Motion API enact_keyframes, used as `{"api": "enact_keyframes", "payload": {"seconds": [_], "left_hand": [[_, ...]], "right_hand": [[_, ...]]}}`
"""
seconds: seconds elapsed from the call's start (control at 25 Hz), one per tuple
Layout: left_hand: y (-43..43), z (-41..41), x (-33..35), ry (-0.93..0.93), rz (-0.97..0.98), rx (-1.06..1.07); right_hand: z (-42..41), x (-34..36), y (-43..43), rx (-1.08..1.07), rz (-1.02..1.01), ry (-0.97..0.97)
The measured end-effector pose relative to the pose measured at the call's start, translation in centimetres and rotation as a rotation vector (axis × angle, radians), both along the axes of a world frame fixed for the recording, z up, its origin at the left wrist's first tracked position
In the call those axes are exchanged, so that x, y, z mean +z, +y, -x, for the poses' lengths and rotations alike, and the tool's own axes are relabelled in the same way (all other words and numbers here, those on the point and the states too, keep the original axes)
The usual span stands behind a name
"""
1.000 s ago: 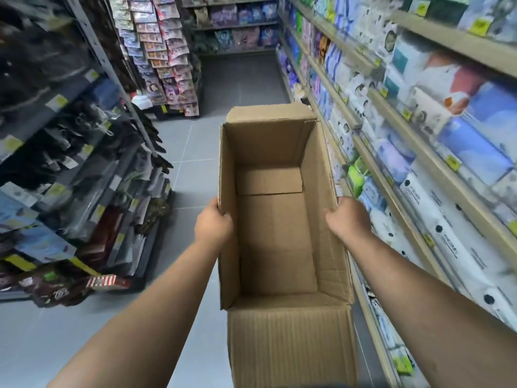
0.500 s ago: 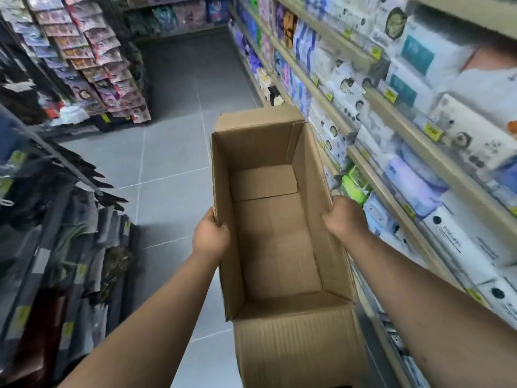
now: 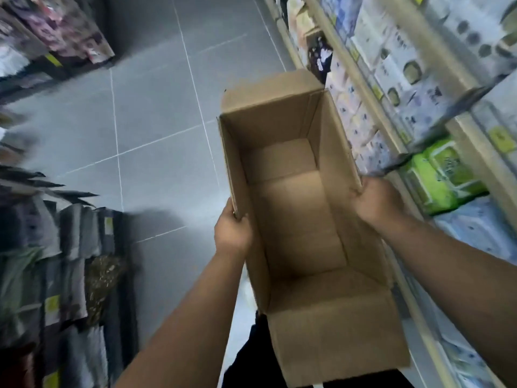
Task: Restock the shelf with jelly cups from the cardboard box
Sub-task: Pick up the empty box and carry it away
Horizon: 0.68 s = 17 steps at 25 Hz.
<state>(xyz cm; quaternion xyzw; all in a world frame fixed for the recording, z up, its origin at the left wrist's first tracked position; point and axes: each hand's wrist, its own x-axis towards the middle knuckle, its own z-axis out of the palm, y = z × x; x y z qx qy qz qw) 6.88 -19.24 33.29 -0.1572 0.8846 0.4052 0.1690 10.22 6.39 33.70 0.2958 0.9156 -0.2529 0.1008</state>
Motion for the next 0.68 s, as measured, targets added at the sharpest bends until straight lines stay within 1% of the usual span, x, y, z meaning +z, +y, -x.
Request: {"api": "enact_keyframes", "payload": {"seconds": [0.08,0.2,0.36,0.48,0.56,0.68], "left_hand": [[0.4,3.1,-5.7,-0.047,-0.001,0.011],[0.4,5.8,-15.4,-0.111,-0.004,0.015],[0.0,6.9,-29.8,-0.179,-0.022,0.021],[-0.4,6.4,-38.3,-0.226,-0.050,0.058],[-0.3,5.3,-42.7,-0.263,-0.069,0.076],[-0.4,3.7,-46.5,-0.300,-0.057,0.086]], "right_hand": [[2.9,-5.9,0.3,-0.018,0.033,-0.053],[6.2,-15.9,0.4,-0.012,0.054,-0.059],[7.8,-30.0,0.4,0.020,0.023,-0.114],[7.8,-38.6,0.7,0.073,0.011,-0.155],[7.2,-43.1,0.6,0.065,-0.003,-0.171],[5.3,-46.6,-0.6,0.013,0.013,-0.229]]}}
